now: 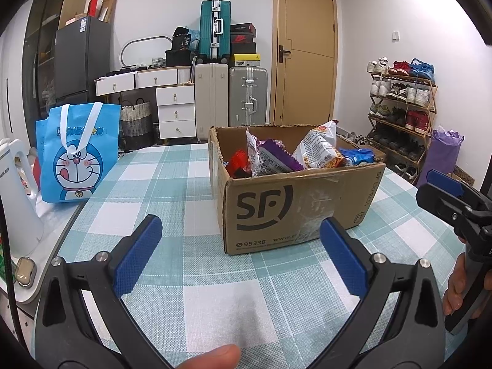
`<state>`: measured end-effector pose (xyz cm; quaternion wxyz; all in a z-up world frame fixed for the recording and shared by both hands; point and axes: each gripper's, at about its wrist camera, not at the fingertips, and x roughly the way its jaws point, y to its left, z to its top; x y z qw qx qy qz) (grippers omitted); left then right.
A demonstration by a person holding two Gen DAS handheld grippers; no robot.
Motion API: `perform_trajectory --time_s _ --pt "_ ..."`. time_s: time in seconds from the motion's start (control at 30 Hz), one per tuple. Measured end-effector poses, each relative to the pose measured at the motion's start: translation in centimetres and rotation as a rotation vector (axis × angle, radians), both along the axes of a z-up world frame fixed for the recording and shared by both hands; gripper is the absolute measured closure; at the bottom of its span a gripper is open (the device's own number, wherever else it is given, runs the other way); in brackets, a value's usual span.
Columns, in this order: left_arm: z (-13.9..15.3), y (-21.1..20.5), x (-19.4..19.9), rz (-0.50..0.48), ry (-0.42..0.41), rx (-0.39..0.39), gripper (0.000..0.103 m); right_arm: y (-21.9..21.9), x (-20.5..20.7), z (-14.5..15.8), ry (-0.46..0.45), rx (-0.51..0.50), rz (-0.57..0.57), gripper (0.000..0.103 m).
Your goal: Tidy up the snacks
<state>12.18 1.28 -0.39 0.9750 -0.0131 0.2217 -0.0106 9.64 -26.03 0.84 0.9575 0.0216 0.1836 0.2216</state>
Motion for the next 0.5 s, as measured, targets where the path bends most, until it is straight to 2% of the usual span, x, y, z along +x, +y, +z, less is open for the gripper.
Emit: perform_trajectory --time_s 0.5 --pt "-0.06 -0.03 0.06 -0.002 0.001 -0.002 0.0 0.12 -0.03 -0.03 -0.001 0.001 0.0 0.0"
